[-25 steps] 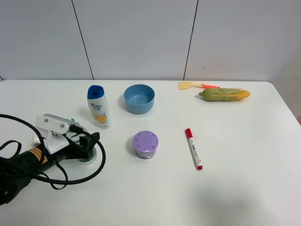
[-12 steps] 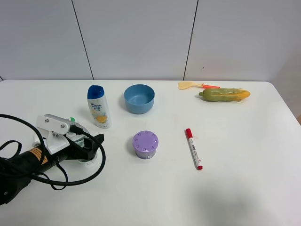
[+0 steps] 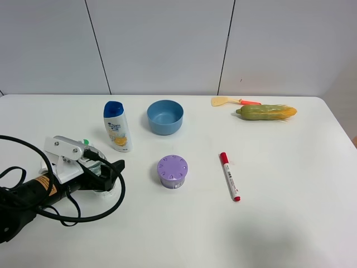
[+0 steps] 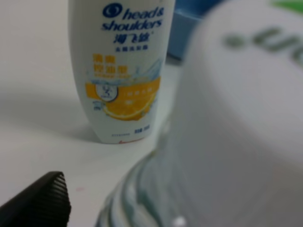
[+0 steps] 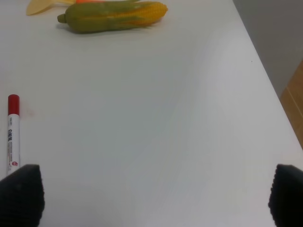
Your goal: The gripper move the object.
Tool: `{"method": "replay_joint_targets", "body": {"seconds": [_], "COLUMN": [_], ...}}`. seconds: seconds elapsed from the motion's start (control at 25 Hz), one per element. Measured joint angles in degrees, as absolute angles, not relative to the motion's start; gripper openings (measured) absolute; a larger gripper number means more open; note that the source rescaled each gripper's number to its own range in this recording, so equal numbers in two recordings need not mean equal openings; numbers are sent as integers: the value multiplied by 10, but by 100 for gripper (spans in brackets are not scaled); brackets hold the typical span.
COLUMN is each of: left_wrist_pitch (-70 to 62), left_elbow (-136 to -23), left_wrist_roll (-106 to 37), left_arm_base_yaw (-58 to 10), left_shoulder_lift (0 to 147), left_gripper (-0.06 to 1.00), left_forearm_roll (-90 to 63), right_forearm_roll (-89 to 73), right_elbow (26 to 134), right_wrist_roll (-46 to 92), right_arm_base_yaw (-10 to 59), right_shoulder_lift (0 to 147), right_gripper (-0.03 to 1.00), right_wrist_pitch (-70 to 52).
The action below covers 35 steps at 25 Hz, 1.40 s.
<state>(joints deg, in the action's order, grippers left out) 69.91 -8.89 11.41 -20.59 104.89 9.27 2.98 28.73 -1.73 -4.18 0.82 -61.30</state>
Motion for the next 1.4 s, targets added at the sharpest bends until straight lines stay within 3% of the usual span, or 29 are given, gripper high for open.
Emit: {"method": "replay_joint_targets", "body": {"seconds": [1.0, 1.4], "left_wrist_pitch": [698, 644], "left_elbow": [-38, -166], "left_wrist_roll": [115, 134], "left_arm_base_yaw": [-206, -206], "left_shoulder_lift": [848, 742], "left_gripper": [98, 98], "left_forearm_roll": [95, 101], "right_forearm_roll": [30, 30], "right_elbow": [287, 287], "right_wrist_roll": [-17, -17], "right_arm_base_yaw": [-42, -42], "right_shoulder_lift": [8, 8], "right_gripper": [100, 100], "right_wrist_pitch": [-613, -613]}}
